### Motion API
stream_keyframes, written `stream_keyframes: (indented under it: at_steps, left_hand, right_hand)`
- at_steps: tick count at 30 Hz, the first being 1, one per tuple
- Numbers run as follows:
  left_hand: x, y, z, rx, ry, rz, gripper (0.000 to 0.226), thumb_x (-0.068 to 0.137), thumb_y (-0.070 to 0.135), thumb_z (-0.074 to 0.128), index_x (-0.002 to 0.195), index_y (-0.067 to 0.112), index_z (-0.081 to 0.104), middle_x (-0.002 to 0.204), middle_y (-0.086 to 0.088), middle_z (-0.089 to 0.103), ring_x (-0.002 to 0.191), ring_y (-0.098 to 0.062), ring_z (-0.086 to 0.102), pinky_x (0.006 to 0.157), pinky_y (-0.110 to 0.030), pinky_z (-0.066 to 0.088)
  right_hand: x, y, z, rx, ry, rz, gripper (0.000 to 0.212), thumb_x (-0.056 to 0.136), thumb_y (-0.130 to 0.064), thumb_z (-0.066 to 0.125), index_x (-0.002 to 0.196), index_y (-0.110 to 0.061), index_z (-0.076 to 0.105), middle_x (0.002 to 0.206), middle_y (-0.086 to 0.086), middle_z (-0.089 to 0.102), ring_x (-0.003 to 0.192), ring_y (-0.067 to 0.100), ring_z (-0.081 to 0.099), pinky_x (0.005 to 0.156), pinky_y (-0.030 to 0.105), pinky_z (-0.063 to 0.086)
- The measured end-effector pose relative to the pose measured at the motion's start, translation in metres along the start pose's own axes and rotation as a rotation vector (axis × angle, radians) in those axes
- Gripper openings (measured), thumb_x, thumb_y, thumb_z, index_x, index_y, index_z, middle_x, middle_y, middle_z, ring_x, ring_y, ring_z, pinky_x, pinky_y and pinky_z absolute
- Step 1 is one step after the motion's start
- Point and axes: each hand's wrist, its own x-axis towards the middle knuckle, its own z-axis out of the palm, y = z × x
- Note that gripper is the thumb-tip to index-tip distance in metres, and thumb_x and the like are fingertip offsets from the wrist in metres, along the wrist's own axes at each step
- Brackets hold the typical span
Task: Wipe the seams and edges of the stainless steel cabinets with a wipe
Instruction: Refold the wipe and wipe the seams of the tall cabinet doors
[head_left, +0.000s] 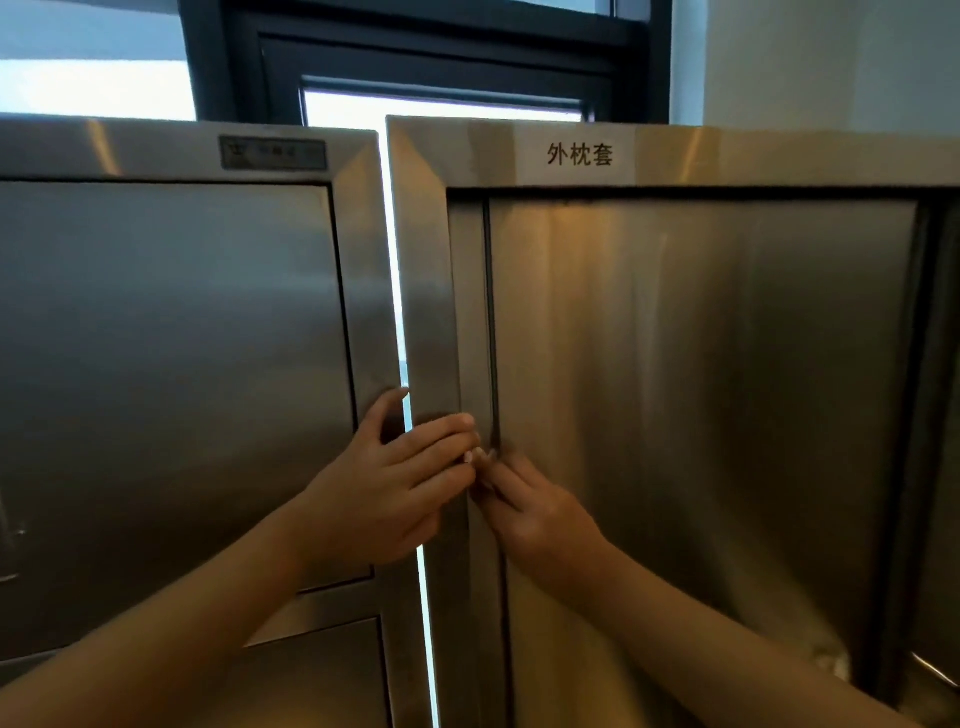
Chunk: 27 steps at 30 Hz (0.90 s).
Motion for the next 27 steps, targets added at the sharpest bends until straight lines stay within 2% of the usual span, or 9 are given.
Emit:
stream_keyframes:
  at_steps: [3, 5, 9, 12, 15, 17, 21, 25, 27]
  left_hand:
    - [0.022, -0.037, -0.011, 0.114, 0.011, 0.059, 0.040, 0.089, 0.034, 0.058, 0.122, 0.016, 0.071, 0.139, -0.012, 0.064, 0.142, -0.028, 0.045, 0.114, -0.073, 0.022]
    - [0.041, -0.063, -0.017, 0.154, 0.058, 0.058, 0.037, 0.088, 0.033, 0.060, 0.118, 0.014, 0.070, 0.137, -0.013, 0.065, 0.140, -0.031, 0.049, 0.111, -0.075, 0.027]
    - [0.065, -0.087, -0.024, 0.169, 0.126, 0.032, 0.031, 0.093, 0.028, 0.051, 0.102, 0.012, 0.076, 0.125, -0.012, 0.071, 0.139, -0.036, 0.053, 0.113, -0.081, 0.016]
    - [0.066, -0.083, -0.023, 0.160, 0.122, 0.021, 0.029, 0.092, 0.026, 0.049, 0.095, 0.013, 0.075, 0.115, -0.010, 0.071, 0.140, -0.034, 0.052, 0.113, -0.082, 0.013]
    - [0.064, -0.082, -0.022, 0.140, 0.119, 0.007, 0.030, 0.095, 0.029, 0.048, 0.097, 0.014, 0.074, 0.112, -0.009, 0.070, 0.139, -0.033, 0.052, 0.115, -0.081, 0.011]
    - [0.065, -0.082, -0.021, 0.127, 0.130, 0.003, 0.033, 0.096, 0.030, 0.047, 0.104, 0.014, 0.075, 0.116, -0.010, 0.070, 0.139, -0.034, 0.052, 0.116, -0.080, 0.010]
    - [0.064, -0.083, -0.019, 0.101, 0.129, 0.018, 0.031, 0.097, 0.025, 0.044, 0.100, 0.013, 0.072, 0.115, -0.012, 0.069, 0.137, -0.036, 0.054, 0.111, -0.084, 0.015]
    - [0.064, -0.083, -0.018, 0.109, 0.124, 0.022, 0.030, 0.096, 0.024, 0.045, 0.098, 0.012, 0.073, 0.113, -0.012, 0.070, 0.137, -0.035, 0.054, 0.112, -0.084, 0.015]
    - [0.063, -0.084, -0.017, 0.111, 0.137, 0.029, 0.031, 0.096, 0.024, 0.046, 0.101, 0.012, 0.074, 0.119, -0.012, 0.070, 0.138, -0.034, 0.052, 0.113, -0.083, 0.014]
  right_hand:
    - [0.001, -0.002, 0.003, -0.002, 0.017, 0.025, 0.023, 0.107, -0.012, 0.057, 0.120, 0.002, 0.069, 0.125, 0.016, 0.064, 0.102, 0.028, 0.064, 0.078, 0.033, 0.059]
    - [0.002, 0.001, 0.003, -0.008, 0.021, 0.003, 0.020, 0.106, -0.010, 0.057, 0.116, 0.002, 0.070, 0.125, 0.017, 0.064, 0.101, 0.029, 0.064, 0.081, 0.034, 0.058]
    - [0.005, 0.006, -0.003, 0.003, -0.024, -0.020, 0.015, 0.103, -0.007, 0.059, 0.106, -0.001, 0.072, 0.121, 0.015, 0.064, 0.100, 0.026, 0.061, 0.082, 0.031, 0.055]
    - [0.017, 0.009, -0.019, 0.029, -0.037, -0.050, 0.012, 0.100, -0.007, 0.063, 0.103, -0.001, 0.073, 0.115, 0.015, 0.068, 0.100, 0.026, 0.062, 0.082, 0.033, 0.055]
    - [0.046, 0.020, -0.053, 0.058, 0.123, -0.038, 0.017, 0.103, -0.008, 0.061, 0.104, 0.002, 0.075, 0.116, 0.018, 0.072, 0.103, 0.030, 0.067, 0.098, 0.031, 0.052]
    - [0.071, 0.034, -0.079, 0.012, 0.201, -0.027, 0.019, 0.104, -0.009, 0.061, 0.107, 0.004, 0.075, 0.120, 0.020, 0.071, 0.105, 0.032, 0.068, 0.103, 0.034, 0.051]
    - [0.117, 0.072, -0.102, -0.114, 0.251, -0.034, 0.017, 0.099, -0.009, 0.066, 0.109, 0.003, 0.074, 0.120, 0.021, 0.071, 0.108, 0.033, 0.065, 0.096, 0.039, 0.053]
    - [0.138, 0.082, -0.081, -0.141, 0.242, -0.120, 0.016, 0.102, -0.008, 0.063, 0.100, 0.003, 0.075, 0.117, 0.019, 0.073, 0.099, 0.034, 0.065, 0.090, 0.040, 0.054]
    - [0.126, 0.079, -0.067, -0.102, 0.208, -0.140, 0.020, 0.104, -0.009, 0.060, 0.097, 0.003, 0.074, 0.116, 0.019, 0.072, 0.095, 0.034, 0.065, 0.093, 0.042, 0.052]
